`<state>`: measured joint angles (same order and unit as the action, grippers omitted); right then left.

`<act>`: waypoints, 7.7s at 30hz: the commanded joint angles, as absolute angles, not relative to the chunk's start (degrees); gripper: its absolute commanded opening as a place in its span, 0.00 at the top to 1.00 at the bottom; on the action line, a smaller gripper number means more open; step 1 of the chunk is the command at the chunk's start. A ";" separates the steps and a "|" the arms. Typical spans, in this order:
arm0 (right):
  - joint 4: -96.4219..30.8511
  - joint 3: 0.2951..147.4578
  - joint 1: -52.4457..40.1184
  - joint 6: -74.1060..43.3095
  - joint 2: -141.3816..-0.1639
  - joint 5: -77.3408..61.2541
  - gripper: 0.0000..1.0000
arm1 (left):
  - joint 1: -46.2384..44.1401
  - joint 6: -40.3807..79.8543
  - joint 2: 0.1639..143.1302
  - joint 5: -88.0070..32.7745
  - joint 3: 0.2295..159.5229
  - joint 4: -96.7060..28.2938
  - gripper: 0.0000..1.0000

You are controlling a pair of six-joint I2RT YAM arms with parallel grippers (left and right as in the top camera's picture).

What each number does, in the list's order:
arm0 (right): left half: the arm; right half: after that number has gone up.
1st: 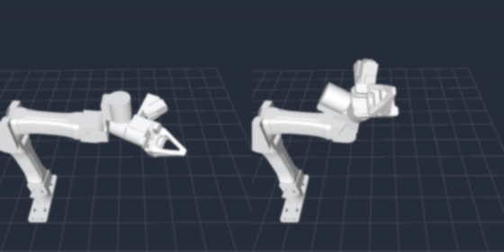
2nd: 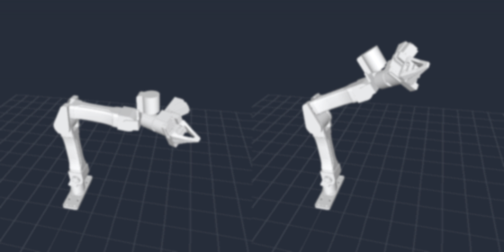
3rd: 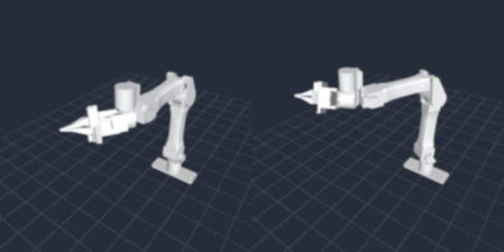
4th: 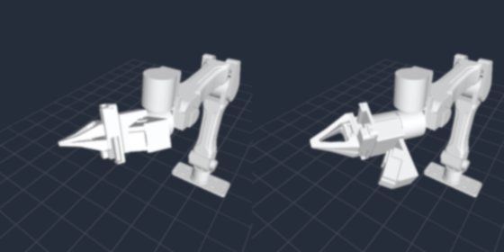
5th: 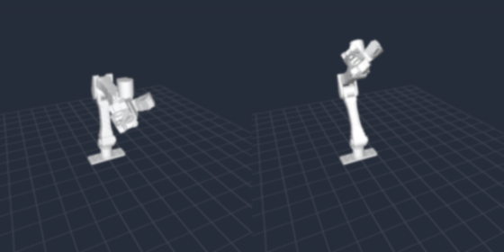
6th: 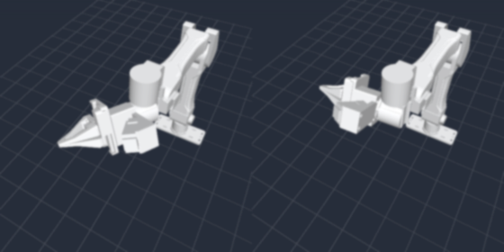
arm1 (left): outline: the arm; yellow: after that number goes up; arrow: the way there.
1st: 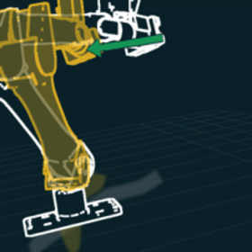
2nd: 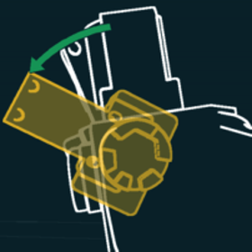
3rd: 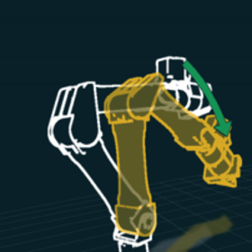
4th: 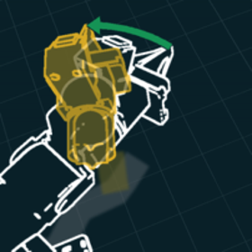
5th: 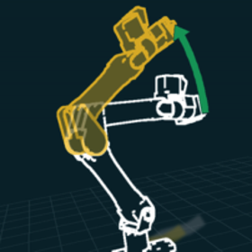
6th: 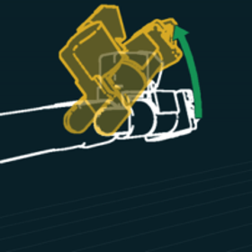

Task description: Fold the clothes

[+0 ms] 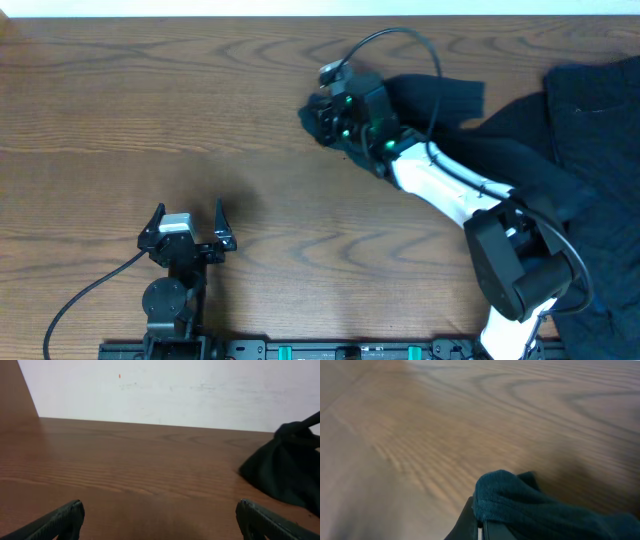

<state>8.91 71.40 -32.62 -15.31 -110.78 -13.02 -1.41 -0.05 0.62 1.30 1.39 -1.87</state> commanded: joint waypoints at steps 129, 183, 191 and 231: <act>-10.11 72.14 -1.69 -12.95 -114.69 -31.48 0.97 | -22.74 3.79 129.01 -29.58 67.94 33.50 0.14; -8.43 72.55 -6.87 -6.33 -114.61 -38.37 0.31 | -9.93 25.54 106.67 -1.26 67.94 -43.59 0.94; -17.30 72.55 -6.15 -3.01 -114.61 -37.12 0.38 | -9.72 26.26 102.72 -1.43 67.96 -46.89 0.94; -29.17 72.55 -6.07 1.43 -114.61 -28.69 0.39 | -26.09 23.59 99.15 -2.46 70.32 -39.99 0.28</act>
<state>-28.91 71.94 -6.44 0.69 -115.81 -30.79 -26.83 24.03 103.37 -2.79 68.29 -39.83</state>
